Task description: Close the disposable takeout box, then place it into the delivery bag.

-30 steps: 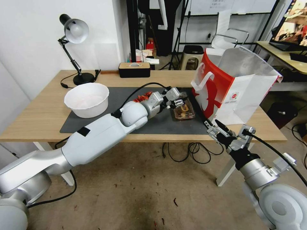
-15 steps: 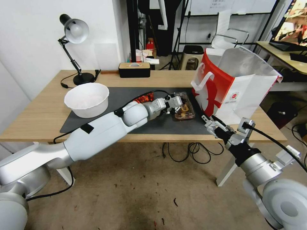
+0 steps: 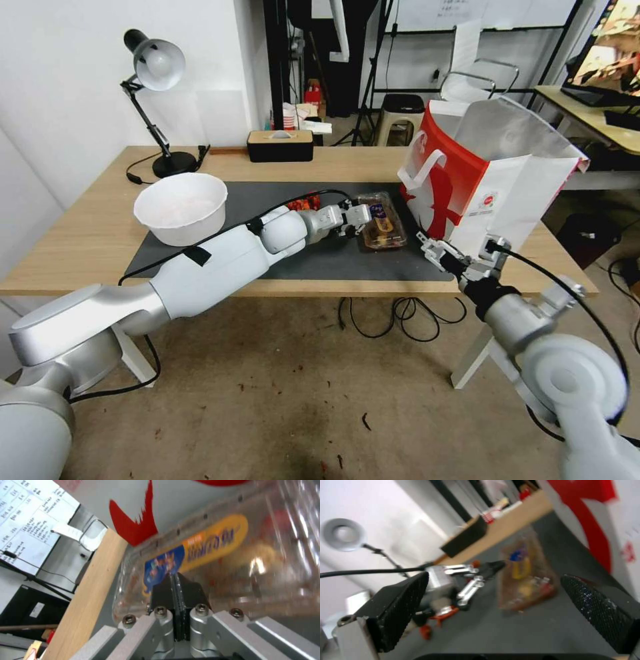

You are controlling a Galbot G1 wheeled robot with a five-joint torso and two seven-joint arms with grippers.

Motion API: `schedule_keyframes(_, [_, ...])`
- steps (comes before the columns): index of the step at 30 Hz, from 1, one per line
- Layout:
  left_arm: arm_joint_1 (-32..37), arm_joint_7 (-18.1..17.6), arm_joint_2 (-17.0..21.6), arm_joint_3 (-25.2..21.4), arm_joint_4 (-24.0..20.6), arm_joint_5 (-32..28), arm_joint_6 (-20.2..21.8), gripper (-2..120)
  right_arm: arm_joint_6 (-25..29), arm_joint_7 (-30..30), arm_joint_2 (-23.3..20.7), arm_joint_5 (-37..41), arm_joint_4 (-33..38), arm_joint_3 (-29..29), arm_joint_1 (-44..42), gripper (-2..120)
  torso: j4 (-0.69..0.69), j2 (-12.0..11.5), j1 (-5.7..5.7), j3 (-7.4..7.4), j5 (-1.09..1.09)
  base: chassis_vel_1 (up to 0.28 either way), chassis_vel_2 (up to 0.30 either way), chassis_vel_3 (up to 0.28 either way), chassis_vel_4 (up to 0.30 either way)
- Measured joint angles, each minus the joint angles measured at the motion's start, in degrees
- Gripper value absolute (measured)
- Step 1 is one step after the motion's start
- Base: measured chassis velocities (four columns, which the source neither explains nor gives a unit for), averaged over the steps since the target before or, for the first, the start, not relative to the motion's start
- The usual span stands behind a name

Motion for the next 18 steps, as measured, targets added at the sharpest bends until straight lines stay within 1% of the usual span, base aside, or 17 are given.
schedule_keyframes(8, [1.1,0.6,0.0,-0.5,1.4,0.5,-1.2,0,0.0,2.3,1.2,-0.5,-5.5,-1.9,4.1,100,0.01,0.0,0.00,0.00,0.00,0.000,0.000,0.000,0.000])
schedule_keyframes(18, [0.4,0.6,-1.5,-0.4,0.7,0.4,-1.2,0,0.4,2.4,2.3,-0.5,-6.5,-2.6,5.0,100,-0.02,0.0,0.00,0.00,0.00,0.000,0.000,0.000,0.000])
